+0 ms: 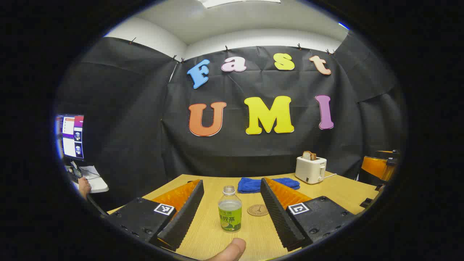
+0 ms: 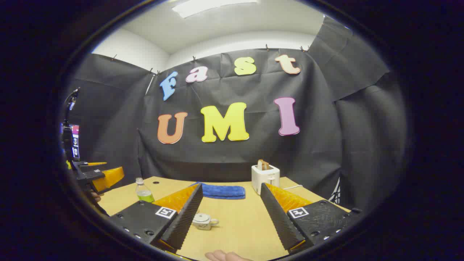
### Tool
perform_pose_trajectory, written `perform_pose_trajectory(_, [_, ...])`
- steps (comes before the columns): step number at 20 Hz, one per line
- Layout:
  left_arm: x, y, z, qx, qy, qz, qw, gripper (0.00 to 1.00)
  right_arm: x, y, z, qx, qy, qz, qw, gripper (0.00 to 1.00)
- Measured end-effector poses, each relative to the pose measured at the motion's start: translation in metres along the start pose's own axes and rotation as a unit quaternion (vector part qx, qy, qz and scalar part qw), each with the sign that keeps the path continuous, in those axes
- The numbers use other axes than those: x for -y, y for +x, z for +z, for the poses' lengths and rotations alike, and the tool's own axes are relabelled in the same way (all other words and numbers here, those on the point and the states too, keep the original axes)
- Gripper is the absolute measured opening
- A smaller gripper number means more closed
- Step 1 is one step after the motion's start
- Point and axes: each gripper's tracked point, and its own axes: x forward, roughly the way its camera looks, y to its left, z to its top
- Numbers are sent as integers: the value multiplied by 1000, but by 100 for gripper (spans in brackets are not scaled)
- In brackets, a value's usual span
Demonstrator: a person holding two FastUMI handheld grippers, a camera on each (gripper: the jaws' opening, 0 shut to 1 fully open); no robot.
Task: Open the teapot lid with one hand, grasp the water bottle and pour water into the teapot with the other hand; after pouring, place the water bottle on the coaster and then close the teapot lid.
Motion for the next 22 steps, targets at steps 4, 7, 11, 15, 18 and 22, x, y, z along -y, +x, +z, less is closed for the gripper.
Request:
perform_pose_trajectory(4, [-9,7,-14,-19,4,-1,1000,98,2,15,-37,-45,-14,-9,999,96])
perform_pose_trajectory(7, [-18,13,-23,-29,7,5,1000,98,3,25,-51,-55,-23,-10,998,96])
perform_pose_trajectory(11, [-17,19,-31,-34,20,2,999,98,-7,42,-72,-69,-38,0,997,96])
perform_pose_trajectory(15, [-25,28,-43,-45,19,10,999,98,-34,76,-109,-92,-48,23,994,96])
perform_pose_trajectory(18, [-35,34,-52,-57,15,21,998,98,-59,104,-140,-117,-50,40,991,96])
perform_pose_trajectory(22, [-42,39,-61,-67,10,27,997,98,-73,135,-172,-138,-51,42,988,96])
